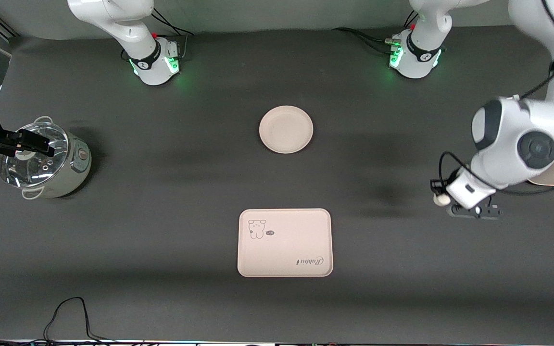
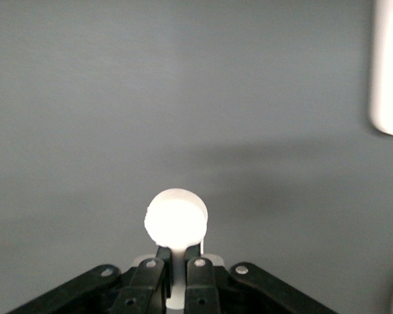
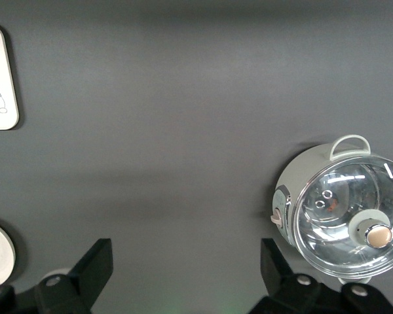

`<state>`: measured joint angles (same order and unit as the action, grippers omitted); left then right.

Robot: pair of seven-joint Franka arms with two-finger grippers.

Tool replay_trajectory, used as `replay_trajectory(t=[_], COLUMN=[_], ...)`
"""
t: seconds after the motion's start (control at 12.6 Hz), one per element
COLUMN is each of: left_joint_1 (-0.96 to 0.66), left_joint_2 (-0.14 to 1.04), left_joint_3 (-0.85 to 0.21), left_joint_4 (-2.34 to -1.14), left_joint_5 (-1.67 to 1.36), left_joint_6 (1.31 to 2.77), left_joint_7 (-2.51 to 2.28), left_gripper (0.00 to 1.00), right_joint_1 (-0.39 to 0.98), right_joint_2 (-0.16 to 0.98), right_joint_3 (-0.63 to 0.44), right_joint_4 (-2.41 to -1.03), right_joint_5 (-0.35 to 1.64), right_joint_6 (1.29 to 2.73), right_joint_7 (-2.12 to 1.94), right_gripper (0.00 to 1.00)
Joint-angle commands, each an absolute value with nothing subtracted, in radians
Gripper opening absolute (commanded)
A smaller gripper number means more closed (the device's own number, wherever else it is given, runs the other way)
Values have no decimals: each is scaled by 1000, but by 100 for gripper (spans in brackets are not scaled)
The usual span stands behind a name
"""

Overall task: Place bun in plate and plate on tray
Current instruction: 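Grasp the white bun with the left gripper and lift it, then carry the bun with the left gripper over the white plate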

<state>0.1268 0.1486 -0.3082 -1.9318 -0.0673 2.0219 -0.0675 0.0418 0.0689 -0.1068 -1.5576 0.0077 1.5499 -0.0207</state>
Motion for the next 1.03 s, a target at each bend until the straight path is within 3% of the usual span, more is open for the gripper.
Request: replay_trajectory(t=[0.0, 0.4, 0.95], left_joint_1=[80, -255, -590], left_joint_2=[-13, -14, 358], left_joint_3=[-380, -413, -413], left_joint_4=[-1976, -2000, -2028], left_joint_5=[-187, -181, 217], left_joint_6=[1931, 2026, 2342], left_joint_7=[-144, -619, -1161], left_gripper=[0, 0, 0], right_joint_1=[37, 37, 37], right_joint_2=[54, 54, 54], right_joint_3=[-101, -101, -100], right_joint_4=[-1568, -1569, -1572], right_joint_5=[-11, -11, -11], right_joint_6=[1543, 1543, 1543], right_joint_7=[-20, -20, -20], right_gripper=[100, 100, 100])
